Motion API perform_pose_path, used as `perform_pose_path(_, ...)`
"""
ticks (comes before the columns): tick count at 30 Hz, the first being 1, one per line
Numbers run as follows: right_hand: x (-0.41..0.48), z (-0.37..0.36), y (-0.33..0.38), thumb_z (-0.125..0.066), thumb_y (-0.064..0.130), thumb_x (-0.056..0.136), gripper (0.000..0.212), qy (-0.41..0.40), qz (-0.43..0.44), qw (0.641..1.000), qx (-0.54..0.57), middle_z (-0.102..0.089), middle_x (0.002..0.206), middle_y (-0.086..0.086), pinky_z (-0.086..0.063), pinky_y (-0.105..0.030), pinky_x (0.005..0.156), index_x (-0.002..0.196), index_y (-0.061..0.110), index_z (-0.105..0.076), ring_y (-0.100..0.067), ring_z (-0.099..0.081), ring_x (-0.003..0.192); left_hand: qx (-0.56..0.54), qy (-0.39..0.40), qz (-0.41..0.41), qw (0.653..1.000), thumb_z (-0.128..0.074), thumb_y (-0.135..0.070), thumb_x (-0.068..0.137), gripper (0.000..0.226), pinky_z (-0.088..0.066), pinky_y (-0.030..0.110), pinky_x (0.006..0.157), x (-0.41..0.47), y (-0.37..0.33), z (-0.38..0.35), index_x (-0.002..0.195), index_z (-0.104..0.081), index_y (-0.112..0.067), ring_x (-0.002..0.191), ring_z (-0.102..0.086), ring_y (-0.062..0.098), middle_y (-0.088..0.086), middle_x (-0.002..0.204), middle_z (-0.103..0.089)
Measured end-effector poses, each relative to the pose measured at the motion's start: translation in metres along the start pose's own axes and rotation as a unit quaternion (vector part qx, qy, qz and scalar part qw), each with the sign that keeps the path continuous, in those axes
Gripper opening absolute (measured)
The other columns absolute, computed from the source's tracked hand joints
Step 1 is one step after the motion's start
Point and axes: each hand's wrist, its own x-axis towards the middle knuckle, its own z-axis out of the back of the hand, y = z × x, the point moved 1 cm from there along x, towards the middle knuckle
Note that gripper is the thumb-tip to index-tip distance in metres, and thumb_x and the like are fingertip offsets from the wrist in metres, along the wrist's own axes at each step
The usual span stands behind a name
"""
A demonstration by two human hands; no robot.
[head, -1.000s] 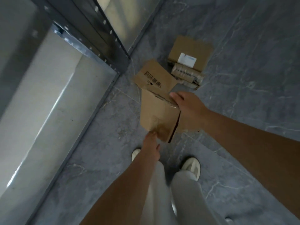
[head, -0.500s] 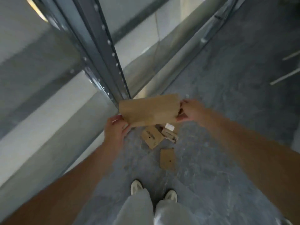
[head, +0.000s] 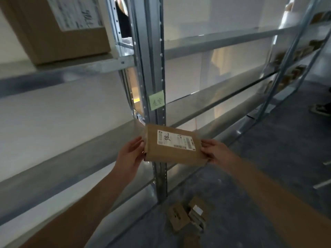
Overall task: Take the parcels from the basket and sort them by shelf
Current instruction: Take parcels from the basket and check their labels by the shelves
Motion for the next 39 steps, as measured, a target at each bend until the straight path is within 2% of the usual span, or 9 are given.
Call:
perform_pose_path(3,-0.009,-0.026,-0.009,-0.054,-0.006,0.094,0.037,0.035,0.011,0.999,-0.014,-0.070,0.107,-0.001,-0.055,-0.043,0.088,0.129,0.006,-0.056,-0.021,-0.066,0.101,-0.007,0.004,0.024,1.000,-0.071,-0.016,0.079,0.048,-0.057,0.027,0.075,-0.027,-0.008,0.034,0.126,-0.064,-0.022,0.103,-0.070,0.019,0.006,0.120,-0.070)
perform_pose_path(6,-0.027,-0.056,-0.017,-0.055,-0.003,0.094,0.038,0.079,0.022,0.996,-0.042,-0.070,0.114,-0.005,-0.051,-0.049,0.099,0.130,0.010,-0.058,-0.024,-0.065,0.109,-0.003,0.000,0.036,0.999,-0.068,-0.008,0.079,0.051,-0.058,0.029,0.076,-0.061,-0.018,0.067,0.125,-0.063,-0.028,0.109,-0.068,0.018,0.000,0.127,-0.067)
perform_pose_path(12,-0.070,-0.136,-0.006,-0.056,0.000,0.094,0.043,0.169,0.070,0.979,-0.094,-0.070,0.117,0.009,-0.056,-0.045,0.089,0.123,0.030,-0.063,-0.018,-0.064,0.110,0.032,-0.075,-0.002,0.997,-0.070,-0.004,0.080,0.068,-0.058,0.037,0.081,-0.154,-0.064,0.130,0.138,-0.051,-0.034,0.119,-0.062,0.023,-0.003,0.133,-0.063)
perform_pose_path(18,-0.127,-0.244,-0.028,-0.050,-0.005,0.095,0.047,0.250,0.048,0.961,-0.105,-0.070,0.118,0.013,-0.051,-0.050,0.093,0.121,0.031,-0.064,-0.015,-0.062,0.112,0.107,-0.160,-0.031,0.981,-0.064,0.011,0.085,0.083,-0.057,0.042,0.087,-0.289,-0.089,0.192,0.147,-0.037,-0.038,0.113,-0.065,0.034,0.010,0.130,-0.062)
perform_pose_path(23,-0.195,-0.367,-0.044,-0.045,-0.014,0.092,0.056,0.366,0.047,0.919,-0.141,-0.067,0.116,0.016,-0.056,-0.032,0.070,0.117,0.032,-0.066,-0.006,-0.064,0.105,0.123,-0.282,-0.056,0.950,-0.059,0.019,0.084,0.099,-0.057,0.044,0.086,-0.415,-0.107,0.252,0.144,-0.027,-0.053,0.105,-0.068,0.032,0.018,0.121,-0.061)
perform_pose_path(28,-0.271,-0.475,-0.066,-0.051,-0.015,0.088,0.049,0.437,0.077,0.886,-0.138,-0.072,0.112,0.005,-0.054,-0.034,0.071,0.107,0.026,-0.069,-0.014,-0.069,0.094,0.113,-0.384,-0.089,0.912,-0.069,0.015,0.079,0.100,-0.058,0.032,0.079,-0.520,-0.135,0.297,0.140,-0.032,-0.055,0.099,-0.071,0.028,0.020,0.118,-0.059)
perform_pose_path(32,-0.319,-0.546,-0.087,-0.065,-0.005,0.086,0.029,0.432,0.088,0.894,-0.083,-0.069,0.112,-0.011,-0.055,-0.036,0.089,0.105,0.017,-0.065,-0.023,-0.068,0.100,0.082,-0.449,-0.140,0.879,-0.074,0.017,0.071,0.094,-0.056,0.050,0.090,-0.579,-0.148,0.321,0.135,-0.042,-0.043,0.102,-0.069,0.038,0.023,0.127,-0.054)
perform_pose_path(35,-0.355,-0.597,-0.100,-0.070,-0.002,0.084,0.047,0.442,0.070,0.894,-0.038,-0.063,0.118,-0.015,-0.051,-0.042,0.100,0.124,0.008,-0.050,-0.027,-0.065,0.108,0.049,-0.474,-0.192,0.858,-0.074,0.019,0.070,0.087,-0.050,0.062,0.094,-0.605,-0.150,0.333,0.132,-0.041,-0.033,0.106,-0.066,0.044,0.023,0.135,-0.050)
perform_pose_path(39,-0.401,-0.659,-0.125,-0.071,0.004,0.086,0.064,0.521,-0.012,0.853,-0.033,-0.062,0.123,-0.011,-0.054,-0.051,0.092,0.137,0.013,-0.033,-0.026,-0.065,0.108,0.029,-0.549,-0.231,0.803,-0.074,0.017,0.072,0.081,-0.057,0.046,0.088,-0.619,-0.157,0.351,0.127,-0.038,-0.029,0.102,-0.069,0.038,0.019,0.131,-0.054)
